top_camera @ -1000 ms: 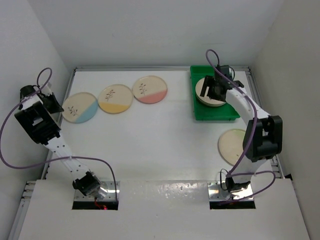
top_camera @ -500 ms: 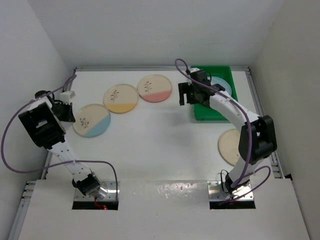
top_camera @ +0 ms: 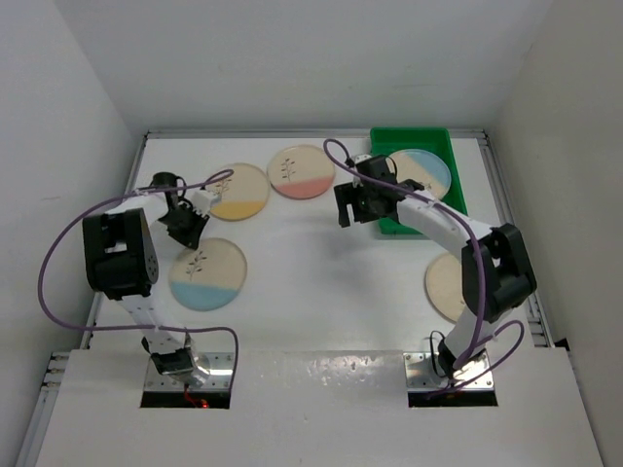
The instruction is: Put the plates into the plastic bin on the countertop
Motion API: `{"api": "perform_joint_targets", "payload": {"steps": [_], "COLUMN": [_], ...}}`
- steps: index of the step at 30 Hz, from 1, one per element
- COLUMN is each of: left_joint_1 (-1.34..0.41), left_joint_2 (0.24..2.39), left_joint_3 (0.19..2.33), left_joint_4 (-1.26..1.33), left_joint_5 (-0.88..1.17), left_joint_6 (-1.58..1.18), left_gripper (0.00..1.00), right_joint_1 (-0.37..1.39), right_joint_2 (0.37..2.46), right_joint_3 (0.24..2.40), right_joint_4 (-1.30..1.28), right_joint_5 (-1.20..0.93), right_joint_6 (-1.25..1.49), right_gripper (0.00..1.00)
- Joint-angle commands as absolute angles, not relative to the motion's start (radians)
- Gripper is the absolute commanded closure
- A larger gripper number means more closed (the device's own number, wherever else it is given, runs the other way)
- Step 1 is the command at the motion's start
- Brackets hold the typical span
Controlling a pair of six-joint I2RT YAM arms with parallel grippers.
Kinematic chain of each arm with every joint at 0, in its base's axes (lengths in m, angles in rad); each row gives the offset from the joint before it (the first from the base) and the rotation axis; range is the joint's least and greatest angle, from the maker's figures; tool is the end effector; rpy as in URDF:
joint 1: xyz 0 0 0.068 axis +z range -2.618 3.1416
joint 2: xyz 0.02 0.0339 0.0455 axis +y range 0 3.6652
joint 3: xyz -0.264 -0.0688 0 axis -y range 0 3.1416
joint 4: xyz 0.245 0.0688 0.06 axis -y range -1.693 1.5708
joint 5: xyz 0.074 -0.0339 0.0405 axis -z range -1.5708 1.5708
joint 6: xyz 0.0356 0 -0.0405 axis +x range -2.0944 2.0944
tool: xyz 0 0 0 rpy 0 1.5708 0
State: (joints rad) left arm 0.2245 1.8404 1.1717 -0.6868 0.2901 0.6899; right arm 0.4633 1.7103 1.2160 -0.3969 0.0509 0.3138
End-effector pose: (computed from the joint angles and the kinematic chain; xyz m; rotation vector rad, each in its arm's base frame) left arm 0.3365 0.0664 0.1575 0.6918 2.7264 -0.2345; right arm 0.3315 0.1636 0.2263 -0.1630 2.4751 0.2738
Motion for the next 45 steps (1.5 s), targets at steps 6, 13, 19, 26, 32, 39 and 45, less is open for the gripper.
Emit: {"api": "perform_joint_targets", "payload": {"steps": [6, 13, 19, 26, 32, 39, 45], "left_joint_1": [0.097, 0.008, -0.028, -0.067, -0.067, -0.058, -0.014], "left_joint_2": [1.907, 1.763, 1.658, 1.658, 1.677, 1.687, 1.733], "left_joint_3": [1.075, 1.190, 1.252, 1.252, 1.243, 1.316, 1.485], "left_joint_4": [-0.620, -0.713, -0.736, -0.726, -0.703, -0.715, -0.704], "left_joint_5": [0.149, 0.363, 0.416, 0.425, 0.413, 0.379, 0.353], "left_joint_6": [0.520, 0.506, 0.497, 0.488, 0.468, 0.431, 0.307], "left_gripper": [1.00, 1.00, 1.00, 1.00, 1.00, 0.89, 0.39], "right_joint_1": [0.523, 0.615, 0.676, 0.678, 0.677, 0.594, 0.341], "right_joint_2": [1.718, 1.848, 2.069, 2.256, 2.284, 2.112, 1.896], "right_joint_3": [1.184, 1.256, 1.413, 1.494, 1.445, 1.341, 1.263], "right_joint_4": [-0.304, -0.238, -0.068, -0.006, 0.141, 0.233, 0.198], "right_joint_5": [-0.251, -0.365, -0.544, -0.612, -0.817, -0.851, -0.809], "right_joint_6": [0.302, 0.348, 0.497, 0.601, 0.698, 0.774, 0.801], "right_gripper": [0.20, 0.19, 0.19, 0.22, 0.94, 1.00, 1.00]}}
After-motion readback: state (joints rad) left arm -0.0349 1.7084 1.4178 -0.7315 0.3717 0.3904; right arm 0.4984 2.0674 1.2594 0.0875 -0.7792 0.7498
